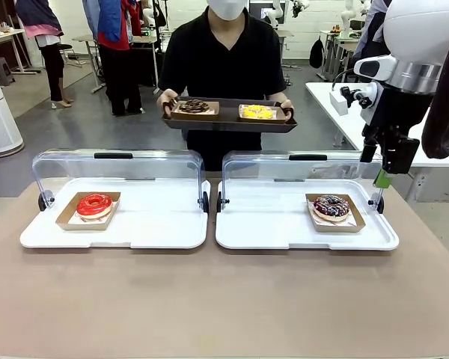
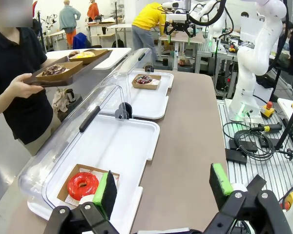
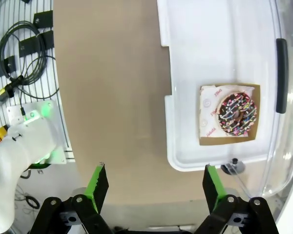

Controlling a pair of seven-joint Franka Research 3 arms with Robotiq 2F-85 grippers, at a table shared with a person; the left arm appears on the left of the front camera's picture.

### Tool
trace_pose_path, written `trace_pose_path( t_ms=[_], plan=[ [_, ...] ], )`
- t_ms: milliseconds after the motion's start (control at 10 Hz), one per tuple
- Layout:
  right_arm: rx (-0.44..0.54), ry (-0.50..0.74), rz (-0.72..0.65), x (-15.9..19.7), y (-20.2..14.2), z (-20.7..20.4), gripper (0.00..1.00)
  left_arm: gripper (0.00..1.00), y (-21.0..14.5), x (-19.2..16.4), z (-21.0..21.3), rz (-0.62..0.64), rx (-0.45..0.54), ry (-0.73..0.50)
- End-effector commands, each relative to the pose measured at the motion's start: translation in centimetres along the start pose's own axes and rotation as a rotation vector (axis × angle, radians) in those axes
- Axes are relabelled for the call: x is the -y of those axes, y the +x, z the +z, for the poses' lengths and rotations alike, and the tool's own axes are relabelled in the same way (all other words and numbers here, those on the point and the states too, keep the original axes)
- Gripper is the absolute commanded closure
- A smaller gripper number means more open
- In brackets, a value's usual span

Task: Provide the desired donut to the person.
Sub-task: Place the picked Paper togo box onto the Handle tray extended by the person.

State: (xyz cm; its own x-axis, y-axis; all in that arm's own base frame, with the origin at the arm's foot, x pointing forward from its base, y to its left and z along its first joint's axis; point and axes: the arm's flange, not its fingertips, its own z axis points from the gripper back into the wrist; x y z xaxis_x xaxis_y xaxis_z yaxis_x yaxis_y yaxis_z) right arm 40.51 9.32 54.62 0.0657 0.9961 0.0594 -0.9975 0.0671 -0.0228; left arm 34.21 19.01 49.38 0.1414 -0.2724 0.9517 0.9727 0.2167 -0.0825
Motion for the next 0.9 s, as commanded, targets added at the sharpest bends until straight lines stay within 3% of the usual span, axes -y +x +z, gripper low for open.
trace_pose_path(
  t_ms=[0,800],
  plan=[
    [-0.007,0.007,0.003,-0.2,-0.11,0.18,0.0,0.0,0.09,0.1,0.07,-0.015,0.021,0.002],
    [-0.001,0.003,0.001,-0.1,0.03,0.05,0.0,0.0,0.09,0.1,0.07,-0.015,0.021,0.002]
  ],
)
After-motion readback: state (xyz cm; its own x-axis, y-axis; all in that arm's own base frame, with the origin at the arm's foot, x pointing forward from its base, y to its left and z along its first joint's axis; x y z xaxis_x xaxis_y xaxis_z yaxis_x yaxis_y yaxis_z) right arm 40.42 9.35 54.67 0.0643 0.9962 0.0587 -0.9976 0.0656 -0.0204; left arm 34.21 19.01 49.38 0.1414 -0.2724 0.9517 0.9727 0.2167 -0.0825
